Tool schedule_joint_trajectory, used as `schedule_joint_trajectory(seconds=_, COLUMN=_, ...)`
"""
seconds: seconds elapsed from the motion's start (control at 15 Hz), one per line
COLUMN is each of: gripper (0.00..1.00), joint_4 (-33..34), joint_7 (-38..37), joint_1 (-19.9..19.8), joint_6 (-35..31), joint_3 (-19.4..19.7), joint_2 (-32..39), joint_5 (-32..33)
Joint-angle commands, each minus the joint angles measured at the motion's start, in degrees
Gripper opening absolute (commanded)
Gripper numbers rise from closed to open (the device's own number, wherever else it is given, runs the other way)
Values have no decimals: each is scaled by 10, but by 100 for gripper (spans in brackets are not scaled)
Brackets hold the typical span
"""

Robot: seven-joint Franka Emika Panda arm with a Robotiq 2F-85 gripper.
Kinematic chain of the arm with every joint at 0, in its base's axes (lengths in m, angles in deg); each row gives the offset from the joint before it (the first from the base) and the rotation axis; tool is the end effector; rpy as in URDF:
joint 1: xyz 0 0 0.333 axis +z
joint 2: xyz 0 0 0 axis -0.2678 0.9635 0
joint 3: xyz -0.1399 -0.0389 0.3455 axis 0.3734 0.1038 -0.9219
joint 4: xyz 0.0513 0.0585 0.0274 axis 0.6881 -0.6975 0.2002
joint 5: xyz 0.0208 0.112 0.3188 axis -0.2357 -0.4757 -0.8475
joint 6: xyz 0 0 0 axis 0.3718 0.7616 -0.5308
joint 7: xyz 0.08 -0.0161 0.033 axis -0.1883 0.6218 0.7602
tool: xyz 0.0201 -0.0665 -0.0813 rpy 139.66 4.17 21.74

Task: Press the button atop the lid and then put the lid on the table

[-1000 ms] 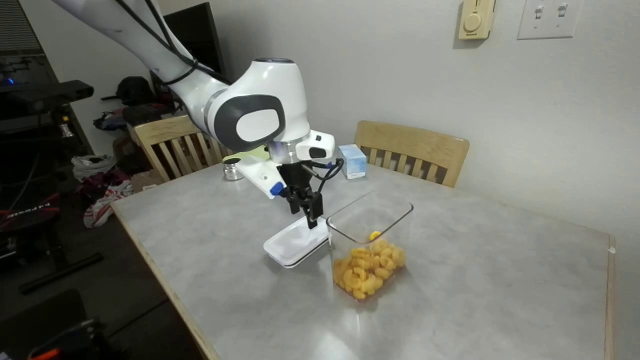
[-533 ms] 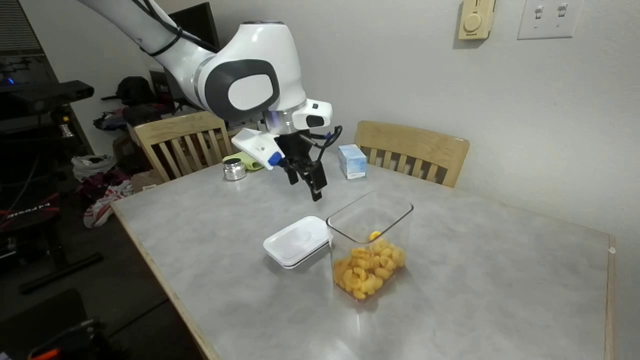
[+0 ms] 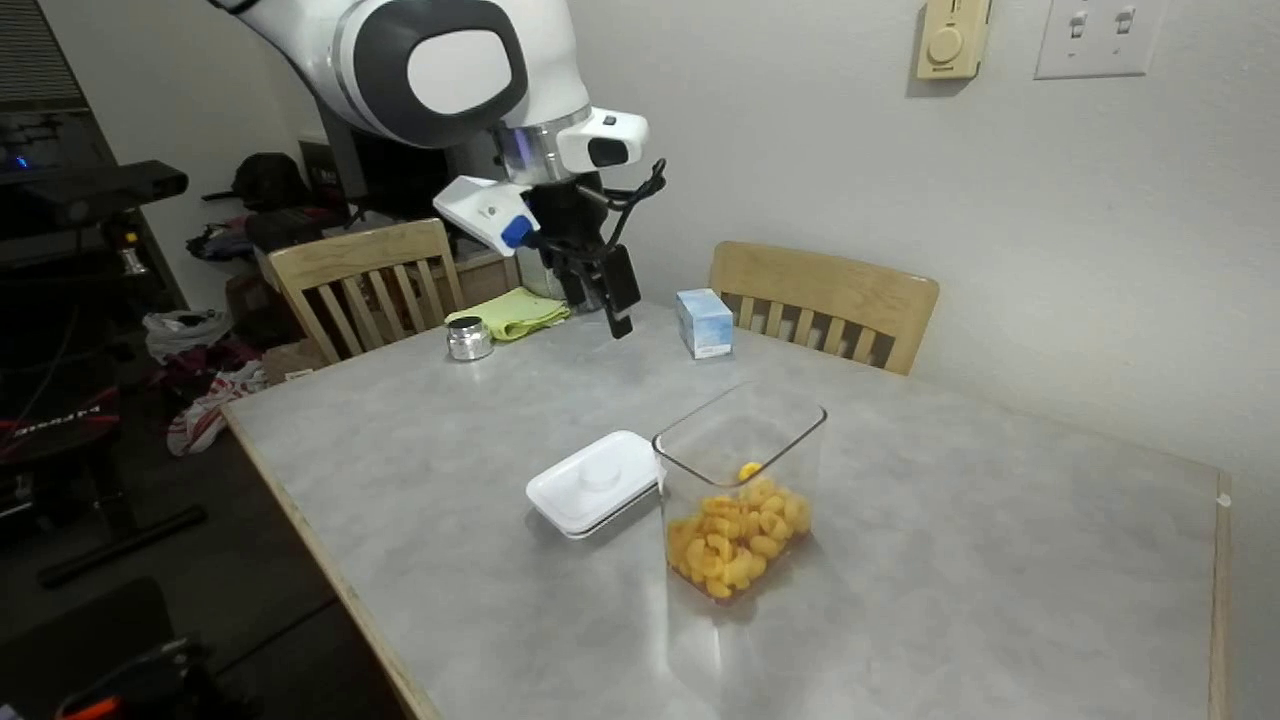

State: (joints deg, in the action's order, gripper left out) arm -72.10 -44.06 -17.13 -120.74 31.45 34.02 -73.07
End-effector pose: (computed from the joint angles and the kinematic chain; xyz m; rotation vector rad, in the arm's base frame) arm 0.5602 -0.0204 0.4370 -3.0492 0.2299 -0.3724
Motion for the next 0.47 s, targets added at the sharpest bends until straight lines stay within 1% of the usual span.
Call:
schedule_joint_trajectory(seconds=0.0, gripper=100, joint_4=-25, joint_7=-26, joint_1=4, joint_6=22, joint_3=4, joint_2=-36, joint_5=1)
schedule_joint_trajectory(seconds=0.07, gripper=100, joint_4=-26, joint_7=-42, joint_1=6, joint_6=27, joint_3=6, joint_2=-39, joint_5=8)
schedule_joint_trajectory(seconds=0.2, gripper=100, joint_4=-27, joint_7=-51, joint_1=5, joint_6=45, joint_3=3, joint_2=-46, joint_5=0)
schedule_joint_trajectory(seconds=0.27, gripper=100, joint_4=-11, joint_7=-38, joint_1=3, joint_6=26, joint_3=3, joint_2=-26, joint_5=1)
schedule_joint_trajectory(seconds=0.4, gripper=100, joint_4=-12, joint_7=-45, joint_1=4, joint_6=35, joint_3=3, joint_2=-30, joint_5=1)
